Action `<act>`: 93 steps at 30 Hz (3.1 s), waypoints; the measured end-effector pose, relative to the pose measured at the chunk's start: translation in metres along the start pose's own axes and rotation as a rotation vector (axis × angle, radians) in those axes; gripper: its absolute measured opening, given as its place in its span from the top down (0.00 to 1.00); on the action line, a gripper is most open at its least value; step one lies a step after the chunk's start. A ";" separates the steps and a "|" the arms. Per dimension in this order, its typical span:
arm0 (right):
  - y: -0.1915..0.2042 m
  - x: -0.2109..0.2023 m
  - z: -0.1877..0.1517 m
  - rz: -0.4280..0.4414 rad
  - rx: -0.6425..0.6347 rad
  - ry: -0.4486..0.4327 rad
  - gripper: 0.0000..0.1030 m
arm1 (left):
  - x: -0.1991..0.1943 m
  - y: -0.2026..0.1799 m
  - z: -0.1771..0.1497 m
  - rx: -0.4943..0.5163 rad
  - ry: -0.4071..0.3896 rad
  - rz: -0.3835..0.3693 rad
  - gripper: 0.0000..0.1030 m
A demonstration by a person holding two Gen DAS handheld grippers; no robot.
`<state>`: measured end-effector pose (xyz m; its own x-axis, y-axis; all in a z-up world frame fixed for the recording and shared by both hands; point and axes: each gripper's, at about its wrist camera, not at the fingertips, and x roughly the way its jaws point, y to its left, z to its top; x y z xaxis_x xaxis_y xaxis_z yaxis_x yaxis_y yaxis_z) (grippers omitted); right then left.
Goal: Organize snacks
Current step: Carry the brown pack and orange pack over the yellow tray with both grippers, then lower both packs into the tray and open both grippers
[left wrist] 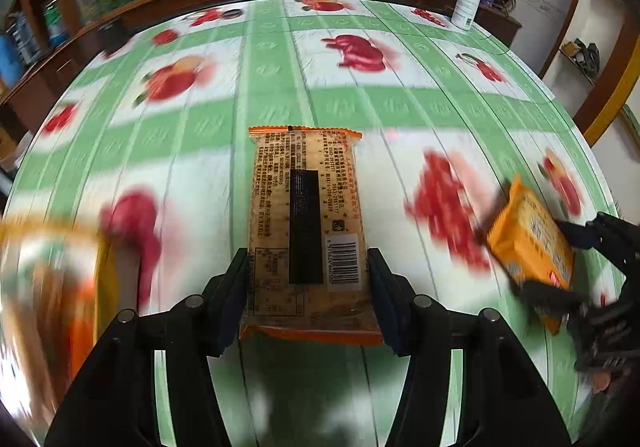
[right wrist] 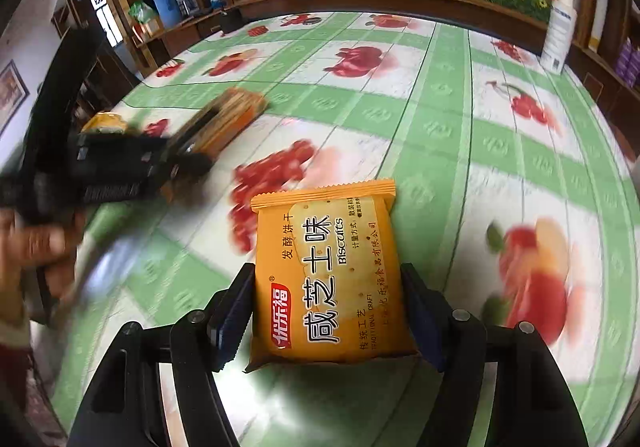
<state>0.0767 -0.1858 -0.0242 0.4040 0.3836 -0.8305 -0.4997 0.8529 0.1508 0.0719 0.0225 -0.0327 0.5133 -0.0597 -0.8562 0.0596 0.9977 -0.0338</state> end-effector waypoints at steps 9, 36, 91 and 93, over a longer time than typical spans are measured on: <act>0.034 -0.033 -0.056 0.070 0.085 -0.043 0.31 | -0.069 0.005 -0.085 -0.095 -0.083 0.003 0.47; 0.142 -0.053 -0.059 0.330 0.034 -0.136 0.31 | -0.173 0.055 -0.150 -0.216 -0.331 0.163 0.47; 0.315 0.047 0.081 0.246 -0.227 -0.187 0.31 | -0.159 0.153 -0.161 -0.414 -0.291 0.213 0.46; 0.316 0.049 0.084 0.247 -0.232 -0.184 0.29 | -0.157 0.151 -0.158 -0.411 -0.284 0.219 0.46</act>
<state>0.0029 0.1321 0.0271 0.3698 0.6428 -0.6709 -0.7510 0.6320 0.1916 -0.1351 0.1882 0.0148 0.6906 0.2012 -0.6946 -0.3853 0.9152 -0.1180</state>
